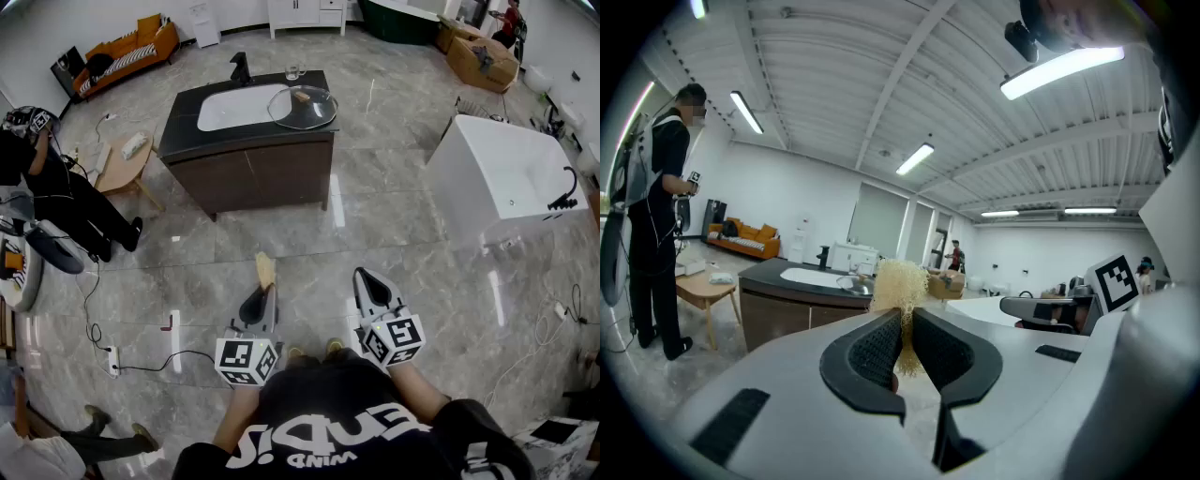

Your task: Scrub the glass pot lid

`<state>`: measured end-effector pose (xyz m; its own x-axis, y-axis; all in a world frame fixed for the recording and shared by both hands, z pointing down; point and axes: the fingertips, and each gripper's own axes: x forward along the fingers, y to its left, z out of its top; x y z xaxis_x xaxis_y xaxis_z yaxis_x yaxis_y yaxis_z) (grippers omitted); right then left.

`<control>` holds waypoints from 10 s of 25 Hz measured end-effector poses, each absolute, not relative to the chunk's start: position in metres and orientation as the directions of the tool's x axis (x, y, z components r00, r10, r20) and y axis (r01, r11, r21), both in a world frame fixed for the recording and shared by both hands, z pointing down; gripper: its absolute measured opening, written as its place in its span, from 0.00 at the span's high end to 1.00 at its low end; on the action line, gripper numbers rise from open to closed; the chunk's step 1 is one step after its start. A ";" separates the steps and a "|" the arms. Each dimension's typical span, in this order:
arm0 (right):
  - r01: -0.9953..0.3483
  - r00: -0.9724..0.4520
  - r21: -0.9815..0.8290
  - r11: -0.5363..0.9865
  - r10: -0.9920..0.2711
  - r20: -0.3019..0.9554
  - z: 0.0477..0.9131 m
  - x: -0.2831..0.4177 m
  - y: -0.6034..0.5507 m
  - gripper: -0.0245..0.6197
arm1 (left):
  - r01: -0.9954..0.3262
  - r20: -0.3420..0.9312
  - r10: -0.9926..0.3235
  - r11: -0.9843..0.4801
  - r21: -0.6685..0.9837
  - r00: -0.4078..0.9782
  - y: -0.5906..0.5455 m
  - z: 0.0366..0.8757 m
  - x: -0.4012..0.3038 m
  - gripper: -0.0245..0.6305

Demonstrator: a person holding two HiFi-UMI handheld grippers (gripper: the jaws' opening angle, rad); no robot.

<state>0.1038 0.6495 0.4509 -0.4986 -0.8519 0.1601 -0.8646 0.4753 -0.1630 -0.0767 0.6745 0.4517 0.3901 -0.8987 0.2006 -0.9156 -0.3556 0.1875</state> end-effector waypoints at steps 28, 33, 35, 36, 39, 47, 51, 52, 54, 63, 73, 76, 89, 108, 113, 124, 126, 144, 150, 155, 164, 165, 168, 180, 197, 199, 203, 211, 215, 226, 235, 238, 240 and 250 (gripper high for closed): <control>-0.871 -0.471 -0.219 0.439 -0.873 0.124 0.463 0.055 0.645 0.94 | -0.894 0.184 -0.878 -0.413 0.173 0.442 0.658 0.463 -0.132 0.90; -0.872 -0.471 -0.214 0.440 -0.873 0.124 0.468 0.049 0.617 0.94 | -0.894 0.182 -0.878 -0.414 0.174 0.442 0.628 0.465 -0.139 0.90; -0.874 -0.467 -0.212 0.437 -0.876 0.123 0.470 0.050 0.606 0.94 | -0.891 0.178 -0.876 -0.420 0.173 0.448 0.614 0.465 -0.137 0.90; -0.875 -0.465 -0.212 0.435 -0.877 0.123 0.471 0.051 0.599 0.94 | -0.889 0.176 -0.875 -0.424 0.171 0.451 0.607 0.465 -0.136 0.90; -0.878 -0.460 -0.210 0.430 -0.879 0.123 0.473 0.053 0.573 0.94 | -0.885 0.173 -0.871 -0.433 0.169 0.459 0.579 0.465 -0.133 0.90; -0.877 -0.463 -0.210 0.433 -0.877 0.129 0.464 0.055 0.493 0.94 | -0.880 0.174 -0.866 -0.443 0.169 0.469 0.504 0.452 -0.129 0.90; -0.869 -0.479 -0.212 0.447 -0.867 0.138 0.460 0.058 0.456 0.94 | -0.884 0.175 -0.869 -0.436 0.170 0.462 0.466 0.444 -0.126 0.90; -0.867 -0.483 -0.213 0.450 -0.864 0.140 0.460 0.059 0.446 0.94 | -0.885 0.176 -0.870 -0.433 0.171 0.460 0.456 0.442 -0.125 0.90; -0.863 -0.490 -0.216 0.456 -0.860 0.145 0.460 0.061 0.425 0.94 | -0.888 0.181 -0.873 -0.426 0.172 0.454 0.436 0.441 -0.124 0.90; -0.843 -0.528 -0.205 0.497 -0.836 0.147 0.452 0.078 0.328 0.94 | -0.900 0.184 -0.885 -0.397 0.177 0.427 0.348 0.437 -0.106 0.90; -0.823 -0.560 -0.213 0.527 -0.817 0.141 0.453 0.094 0.262 0.94 | -0.913 0.166 -0.905 -0.358 0.197 0.391 0.290 0.435 -0.089 0.90; -0.817 -0.568 -0.218 0.534 -0.810 0.145 0.455 0.092 0.252 0.94 | -0.917 0.169 -0.908 -0.350 0.193 0.383 0.279 0.435 -0.089 0.90; -0.834 -0.543 -0.211 0.509 -0.825 0.154 0.467 0.091 0.182 0.94 | -0.903 0.168 -0.895 -0.380 0.200 0.413 0.199 0.448 -0.093 0.90; -0.855 -0.515 -0.200 0.478 -0.829 0.220 0.474 0.059 0.014 0.94 | -0.873 0.220 -0.849 -0.438 0.215 0.480 0.016 0.458 -0.119 0.90; -0.857 -0.513 -0.193 0.478 -0.829 0.225 0.469 0.043 -0.024 0.94 | -0.854 0.227 -0.827 -0.470 0.222 0.515 -0.027 0.454 -0.127 0.90; -0.869 -0.495 -0.138 0.476 -0.838 0.231 0.462 0.015 -0.083 0.94 | -0.797 0.246 -0.759 -0.563 0.218 0.603 -0.089 0.456 -0.136 0.90; -0.866 -0.500 -0.133 0.482 -0.831 0.243 0.464 0.014 -0.089 0.94 | -0.797 0.245 -0.759 -0.561 0.224 0.603 -0.097 0.456 -0.136 0.90; -0.717 -0.634 -0.087 0.691 -0.595 0.494 0.535 -0.008 -0.137 0.59 | -0.846 0.235 -0.816 -0.482 0.229 0.528 -0.126 0.457 -0.130 0.90; -0.660 -0.632 -0.068 0.748 -0.505 0.587 0.573 -0.019 -0.146 0.59 | -0.851 0.250 -0.816 -0.477 0.220 0.522 -0.123 0.460 -0.124 0.90; -0.641 -0.611 -0.069 0.764 -0.454 0.649 0.603 -0.021 -0.155 0.59 | -0.858 0.264 -0.818 -0.467 0.216 0.511 -0.120 0.464 -0.121 0.90; -0.618 -0.566 -0.049 0.785 -0.400 0.721 0.631 -0.024 -0.172 0.59 | -0.874 0.291 -0.826 -0.436 0.214 0.483 -0.116 0.473 -0.124 0.90; -0.611 -0.564 -0.052 0.790 -0.388 0.729 0.633 -0.025 -0.171 0.59 | -0.876 0.292 -0.827 -0.434 0.213 0.481 -0.116 0.473 -0.125 0.90; -0.601 -0.553 -0.059 0.797 -0.361 0.751 0.639 -0.024 -0.170 0.65 | -0.879 0.294 -0.830 -0.427 0.213 0.475 -0.117 0.474 -0.125 0.90; -0.567 -0.567 -0.116 0.815 -0.285 0.773 0.640 -0.025 -0.169 0.69 | -0.864 0.346 -0.792 -0.440 0.246 0.502 -0.118 0.494 -0.116 0.90; -0.553 -0.561 -0.167 0.816 -0.217 0.799 0.644 -0.026 -0.168 0.69 | -0.662 0.683 -0.327 -0.685 0.304 0.653 -0.069 0.626 -0.035 0.90; -0.551 -0.562 -0.182 0.814 -0.202 0.802 0.644 -0.026 -0.168 0.69 | -0.648 0.701 -0.291 -0.693 0.316 0.651 -0.066 0.633 -0.030 0.90; -0.545 -0.560 -0.200 0.814 -0.175 0.810 0.644 -0.025 -0.168 0.69 | -0.634 0.708 -0.253 -0.693 0.343 0.659 -0.065 0.640 -0.018 0.90; -0.542 -0.558 -0.210 0.814 -0.162 0.814 0.644 -0.024 -0.168 0.69 | -0.632 0.707 -0.208 -0.658 0.410 0.676 -0.074 0.653 0.008 0.89; -0.540 -0.560 -0.212 0.814 -0.159 0.813 0.645 -0.026 -0.168 0.69 | -0.634 0.690 -0.206 -0.629 0.450 0.694 -0.082 0.654 0.017 0.89; -0.536 -0.565 -0.220 0.815 -0.152 0.811 0.646 -0.027 -0.169 0.69 | -0.635 0.687 -0.191 -0.604 0.481 0.702 -0.084 0.659 0.019 0.89; -0.534 -0.582 -0.242 0.810 -0.144 0.800 0.646 -0.028 -0.169 0.69 | -0.666 0.731 -0.181 -0.593 0.452 0.658 -0.075 0.663 -0.018 0.89; -0.536 -0.587 -0.244 0.808 -0.148 0.796 0.645 -0.027 -0.168 0.69 | -0.678 0.729 -0.189 -0.571 0.463 0.658 -0.076 0.663 -0.029 0.89; -0.537 -0.591 -0.246 0.807 -0.151 0.792 0.645 -0.028 -0.168 0.69 | -0.684 0.733 -0.194 -0.567 0.460 0.653 -0.076 0.664 -0.033 0.89; -0.553 -0.604 -0.255 0.794 -0.171 0.778 0.646 -0.028 -0.168 0.69 | -0.740 0.744 -0.266 -0.525 0.421 0.612 -0.094 0.665 -0.050 0.89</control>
